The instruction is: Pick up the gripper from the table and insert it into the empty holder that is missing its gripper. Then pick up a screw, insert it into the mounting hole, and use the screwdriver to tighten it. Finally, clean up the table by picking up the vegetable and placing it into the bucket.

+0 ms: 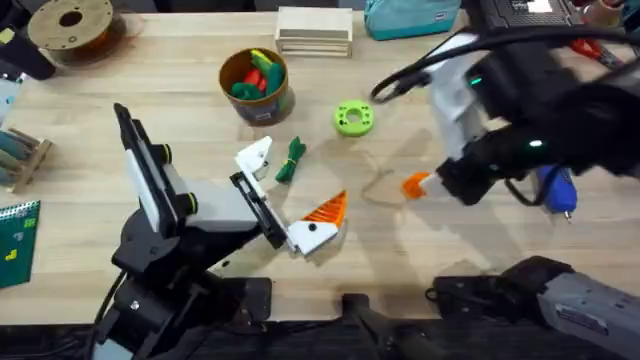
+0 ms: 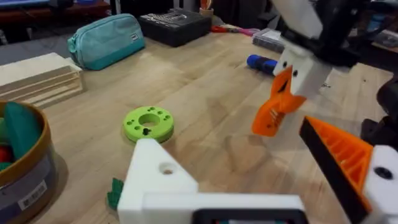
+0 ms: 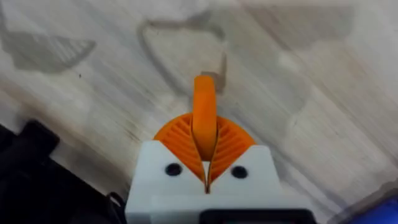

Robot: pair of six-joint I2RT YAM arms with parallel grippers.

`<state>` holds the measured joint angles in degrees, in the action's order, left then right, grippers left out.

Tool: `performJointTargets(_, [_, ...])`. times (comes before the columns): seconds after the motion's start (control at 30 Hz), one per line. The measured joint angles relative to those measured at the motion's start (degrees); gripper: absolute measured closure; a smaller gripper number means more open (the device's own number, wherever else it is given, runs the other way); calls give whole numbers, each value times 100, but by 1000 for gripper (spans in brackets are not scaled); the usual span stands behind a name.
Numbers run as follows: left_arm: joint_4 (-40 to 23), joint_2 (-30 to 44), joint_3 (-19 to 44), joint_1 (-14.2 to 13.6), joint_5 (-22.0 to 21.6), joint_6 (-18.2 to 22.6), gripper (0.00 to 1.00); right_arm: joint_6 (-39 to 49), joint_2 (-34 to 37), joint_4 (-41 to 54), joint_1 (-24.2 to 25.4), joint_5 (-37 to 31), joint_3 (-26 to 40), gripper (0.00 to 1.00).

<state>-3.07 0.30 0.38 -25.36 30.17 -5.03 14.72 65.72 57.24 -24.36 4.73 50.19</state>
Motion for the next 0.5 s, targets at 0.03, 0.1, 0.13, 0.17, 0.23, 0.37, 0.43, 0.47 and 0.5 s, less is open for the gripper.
performJointTargets(0.03, [0,1,0,0,0,2,14,-40,-138,-64,130,98,2,982])
performJointTargets(0.1, [0,0,0,0,0,2,14,-163,-352,-334,471,543,9,982])
performJointTargets(0.13, [0,1,0,0,0,1,12,-247,-390,-525,628,838,16,982])
performJointTargets(0.17, [0,0,0,0,0,2,14,-342,-397,-738,776,1161,23,982])
performJointTargets(0.23, [0,0,0,0,0,2,14,-624,-305,-1244,1050,1947,38,982])
performJointTargets(0.37, [0,0,0,0,0,1,14,-1279,175,-1903,1214,3246,55,982])
performJointTargets(0.43, [0,0,0,0,0,1,14,-1594,499,-2119,1211,3868,55,982])
performJointTargets(0.47, [0,0,0,0,0,2,14,-1731,664,-2244,1210,4189,55,982])
performJointTargets(0.5, [0,2,0,0,0,1,14,-1895,851,-2427,1199,4570,55,982])
